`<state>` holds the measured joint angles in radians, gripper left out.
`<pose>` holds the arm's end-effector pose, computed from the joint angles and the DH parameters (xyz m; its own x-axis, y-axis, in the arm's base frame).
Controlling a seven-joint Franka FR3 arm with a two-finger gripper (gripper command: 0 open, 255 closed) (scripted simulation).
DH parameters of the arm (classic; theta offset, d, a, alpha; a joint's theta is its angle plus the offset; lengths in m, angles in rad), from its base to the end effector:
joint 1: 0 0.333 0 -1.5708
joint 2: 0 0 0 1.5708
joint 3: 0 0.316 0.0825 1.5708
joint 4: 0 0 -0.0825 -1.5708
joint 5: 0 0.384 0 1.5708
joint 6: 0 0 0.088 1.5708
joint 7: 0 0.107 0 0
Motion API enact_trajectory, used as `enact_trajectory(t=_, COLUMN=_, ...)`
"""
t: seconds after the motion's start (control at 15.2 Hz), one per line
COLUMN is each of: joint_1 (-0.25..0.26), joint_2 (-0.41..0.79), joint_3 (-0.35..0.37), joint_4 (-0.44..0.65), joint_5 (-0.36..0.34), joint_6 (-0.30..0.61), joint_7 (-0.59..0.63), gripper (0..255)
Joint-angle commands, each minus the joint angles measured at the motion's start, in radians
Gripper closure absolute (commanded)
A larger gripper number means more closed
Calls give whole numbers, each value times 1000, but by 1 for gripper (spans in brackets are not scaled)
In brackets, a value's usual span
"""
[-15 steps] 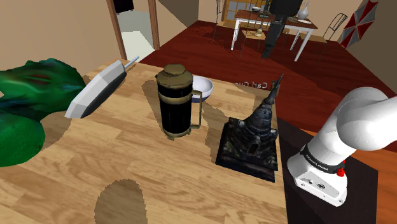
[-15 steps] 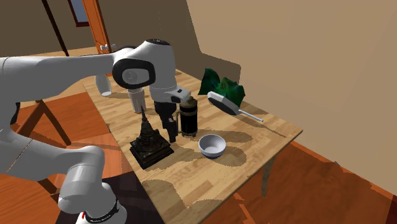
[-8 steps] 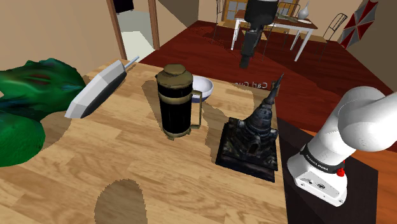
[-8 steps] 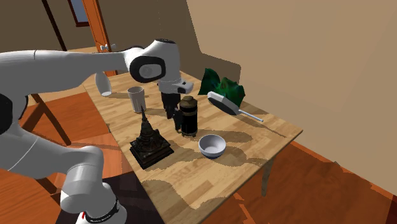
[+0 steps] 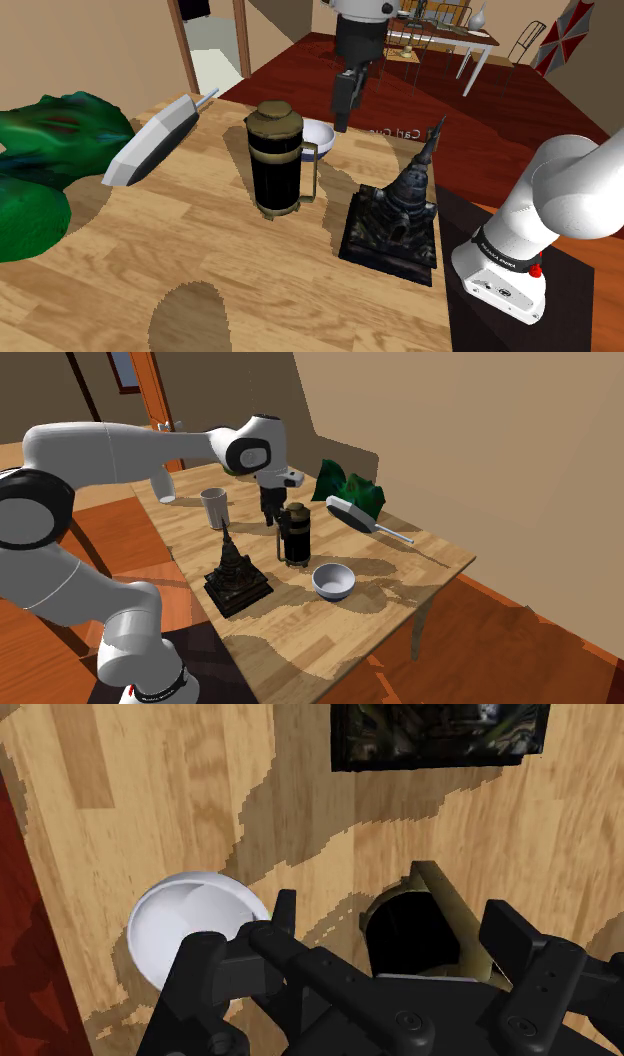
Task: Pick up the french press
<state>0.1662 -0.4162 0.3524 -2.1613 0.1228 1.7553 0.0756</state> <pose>0.3637 0.2416 0.5510 0.9245 0.3810 -0.0093 0.3811 -0.9243 0.0203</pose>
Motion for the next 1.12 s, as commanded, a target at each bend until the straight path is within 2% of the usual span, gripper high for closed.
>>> enact_trajectory(t=0.0, joint_1=8, joint_2=57, joint_3=32, joint_4=47, joint_5=-7, joint_6=12, joint_7=24, gripper=0)
enact_trajectory(t=0.26, joint_1=28, joint_2=171, joint_3=101, joint_4=133, joint_5=-33, joint_6=38, joint_7=83, gripper=0)
enact_trajectory(t=0.86, joint_1=31, joint_2=181, joint_3=109, joint_4=41, joint_5=-34, joint_6=140, joint_7=87, gripper=0)
enact_trajectory(t=0.92, joint_1=31, joint_2=181, joint_3=109, joint_4=41, joint_5=-33, joint_6=140, joint_7=87, gripper=255)
enact_trajectory(t=1.06, joint_1=31, joint_2=182, joint_3=109, joint_4=42, joint_5=-34, joint_6=139, joint_7=87, gripper=255)
